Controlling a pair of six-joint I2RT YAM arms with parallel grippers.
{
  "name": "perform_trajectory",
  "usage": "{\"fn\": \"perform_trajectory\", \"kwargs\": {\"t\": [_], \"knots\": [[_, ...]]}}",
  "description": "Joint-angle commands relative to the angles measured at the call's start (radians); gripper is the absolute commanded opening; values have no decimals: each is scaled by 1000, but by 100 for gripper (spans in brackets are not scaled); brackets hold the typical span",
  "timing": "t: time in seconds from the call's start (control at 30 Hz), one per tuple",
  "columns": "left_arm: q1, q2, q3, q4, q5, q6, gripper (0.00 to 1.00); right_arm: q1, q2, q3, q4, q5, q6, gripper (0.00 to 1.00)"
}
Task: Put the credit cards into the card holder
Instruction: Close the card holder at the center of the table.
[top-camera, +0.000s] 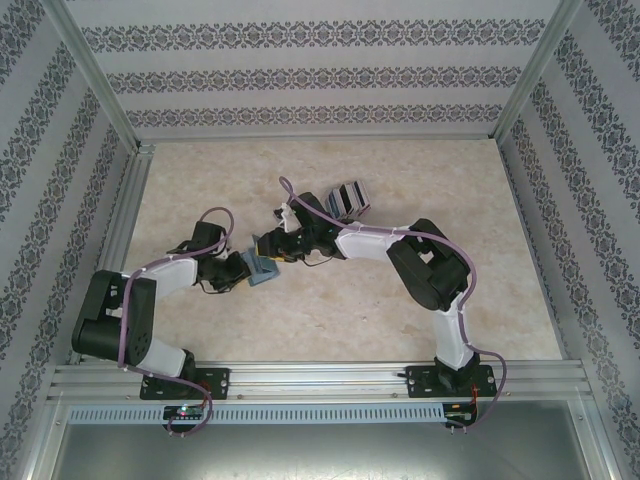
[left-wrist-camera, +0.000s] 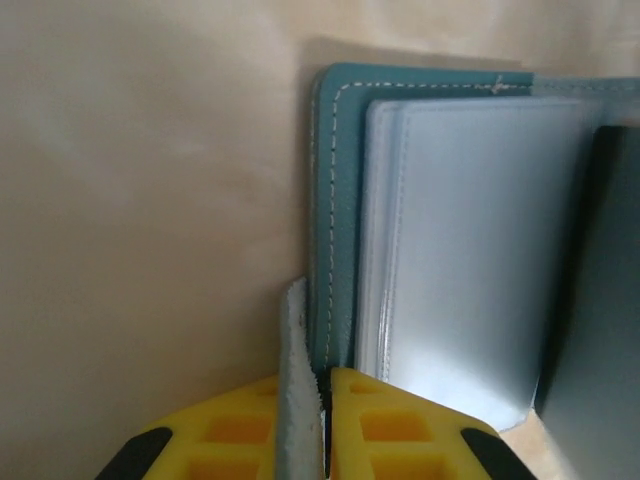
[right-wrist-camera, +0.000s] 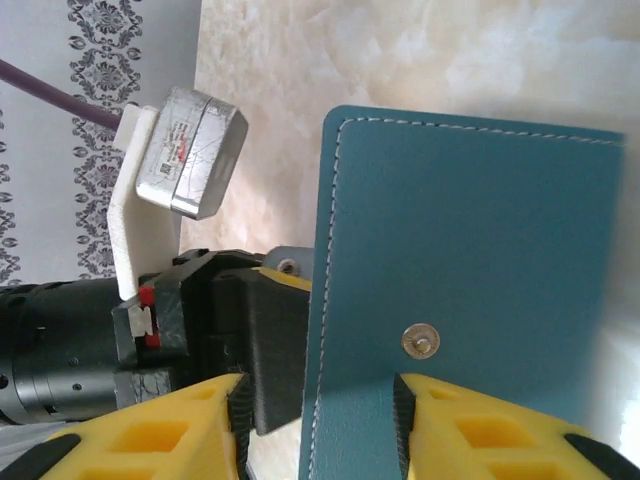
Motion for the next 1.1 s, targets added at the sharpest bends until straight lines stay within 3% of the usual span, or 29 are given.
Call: {"fn": "perform_trajectory", "kwargs": {"t": [0.0, 0.1, 0.23, 0.43, 0.57, 0.73, 0.87, 1.07], "knots": [[-74, 32, -24, 122, 110, -54, 14, 1, 9, 17, -16, 5, -14, 44], [-69, -92, -13, -38, 29, -15, 20, -5, 19, 6, -46, 24, -34, 44], [-48, -279, 25, -248, -51, 17, 35, -5, 38, 31, -150, 43, -96, 44], [-12, -374, 104, -318, -18, 3, 39, 9, 92, 57, -204, 45, -116, 41], [29, -302, 174, -307, 6, 42, 37, 17, 95, 94, -392, 164, -230, 34], [46, -42, 322, -259, 65, 145, 37, 13, 113, 199, -616, 258, -375, 31], [40, 146, 426, -208, 167, 168, 33, 2, 104, 211, -622, 239, -390, 31], [20, 245, 395, -134, 254, 151, 29, 4, 47, 188, -567, 222, -375, 31]]}}
